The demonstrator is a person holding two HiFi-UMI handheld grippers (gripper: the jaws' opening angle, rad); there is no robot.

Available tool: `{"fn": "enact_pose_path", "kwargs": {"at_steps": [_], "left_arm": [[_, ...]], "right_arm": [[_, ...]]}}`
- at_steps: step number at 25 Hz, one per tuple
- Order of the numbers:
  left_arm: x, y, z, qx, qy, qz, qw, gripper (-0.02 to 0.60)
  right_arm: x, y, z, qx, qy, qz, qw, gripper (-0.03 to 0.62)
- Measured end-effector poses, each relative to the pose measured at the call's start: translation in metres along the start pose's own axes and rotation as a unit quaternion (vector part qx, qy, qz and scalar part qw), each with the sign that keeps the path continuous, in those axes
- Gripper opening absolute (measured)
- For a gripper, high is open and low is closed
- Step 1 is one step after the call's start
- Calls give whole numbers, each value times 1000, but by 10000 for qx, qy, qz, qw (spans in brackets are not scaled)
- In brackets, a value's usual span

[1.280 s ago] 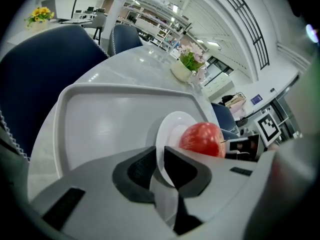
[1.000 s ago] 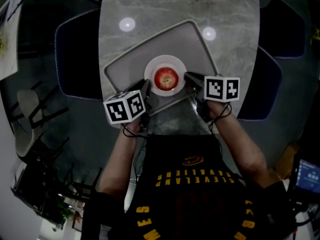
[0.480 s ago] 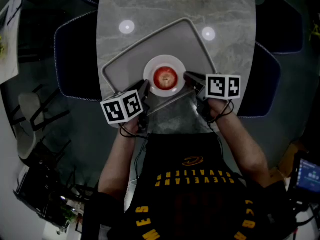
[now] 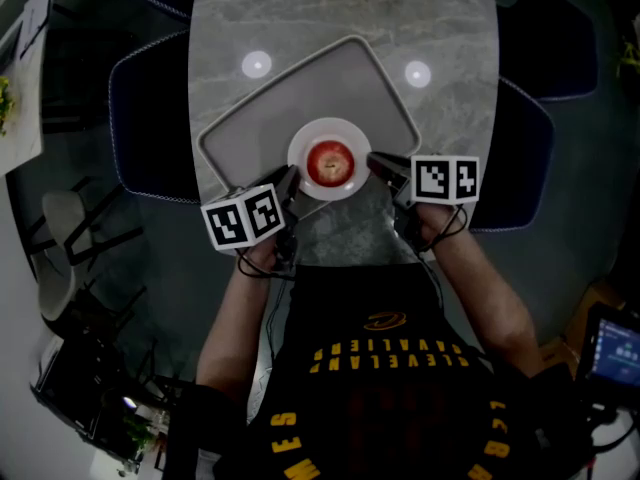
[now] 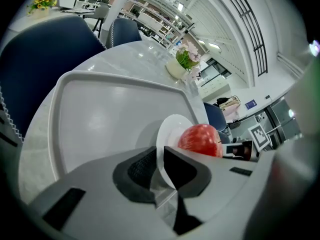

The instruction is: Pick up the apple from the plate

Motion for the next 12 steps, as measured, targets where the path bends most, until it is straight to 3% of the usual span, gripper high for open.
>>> {"fn": "enact_pose_path", "kwargs": {"at_steps": [12], "left_arm": [[8, 21, -50, 120, 92, 184, 9997, 49]], "right_arm": [[-52, 12, -24, 145, -3, -55, 9999, 35]]}}
Point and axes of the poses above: the fingertips, and each gripper's own axes: x forward along the fingers, z to its left, y out of its underside, the point moved 7 cm from there along -x, backward along the fingers, and after that the axes turned 2 degrees about y, right-handed, at the moved point
